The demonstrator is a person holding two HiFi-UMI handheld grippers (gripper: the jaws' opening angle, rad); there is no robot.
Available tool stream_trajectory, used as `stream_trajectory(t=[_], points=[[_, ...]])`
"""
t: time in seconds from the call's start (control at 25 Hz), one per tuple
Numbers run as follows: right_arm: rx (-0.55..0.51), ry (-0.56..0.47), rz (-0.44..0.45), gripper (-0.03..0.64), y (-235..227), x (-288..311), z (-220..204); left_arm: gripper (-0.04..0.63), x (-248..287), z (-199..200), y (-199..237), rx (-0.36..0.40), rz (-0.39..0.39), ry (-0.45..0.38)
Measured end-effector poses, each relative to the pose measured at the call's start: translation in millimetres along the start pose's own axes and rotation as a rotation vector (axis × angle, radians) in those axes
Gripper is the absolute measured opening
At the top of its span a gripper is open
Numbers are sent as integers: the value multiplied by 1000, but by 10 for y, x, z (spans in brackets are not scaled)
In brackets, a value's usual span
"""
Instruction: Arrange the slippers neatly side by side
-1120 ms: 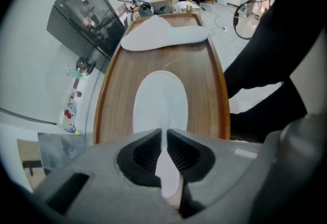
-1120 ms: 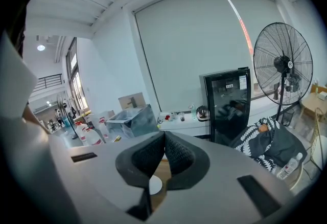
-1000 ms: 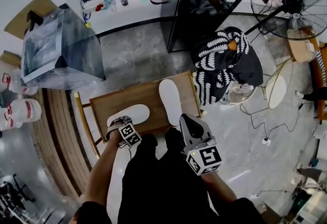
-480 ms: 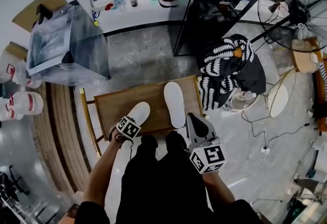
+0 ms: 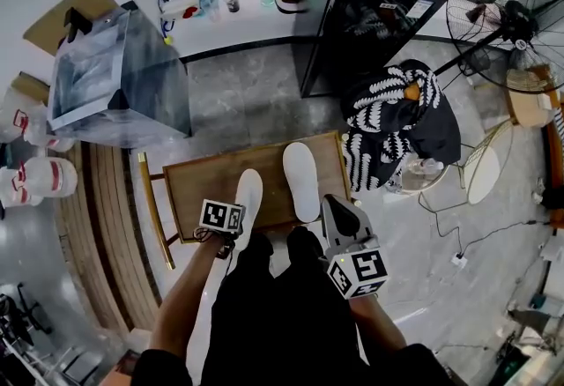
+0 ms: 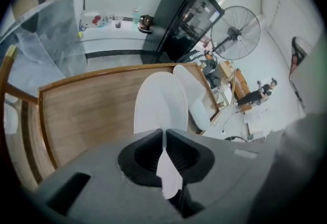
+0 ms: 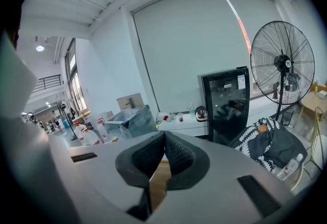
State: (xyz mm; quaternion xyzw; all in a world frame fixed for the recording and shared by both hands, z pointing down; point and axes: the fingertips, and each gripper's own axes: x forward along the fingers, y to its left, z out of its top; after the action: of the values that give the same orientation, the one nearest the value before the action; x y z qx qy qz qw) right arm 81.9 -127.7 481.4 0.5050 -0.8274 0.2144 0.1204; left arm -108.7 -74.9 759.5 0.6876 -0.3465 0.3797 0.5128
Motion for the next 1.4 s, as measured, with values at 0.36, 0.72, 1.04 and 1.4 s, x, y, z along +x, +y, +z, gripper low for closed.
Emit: stream_trajectory(t=[0.36,0.72,1.04,1.4], points=[[15,14,-12,12,-186,4,-30,31,196,185,-95,-263,-6,-95],[26,39,1,12,-368,79,-63,31,436,428,-147,-383,-15,-133],[34,59,8,12,-548,173,-46,31,680,570,-273,-402,-20,-110],[39,71,-2,12,-744,262,-22,31,870,640,-273,-437,-17,-91]])
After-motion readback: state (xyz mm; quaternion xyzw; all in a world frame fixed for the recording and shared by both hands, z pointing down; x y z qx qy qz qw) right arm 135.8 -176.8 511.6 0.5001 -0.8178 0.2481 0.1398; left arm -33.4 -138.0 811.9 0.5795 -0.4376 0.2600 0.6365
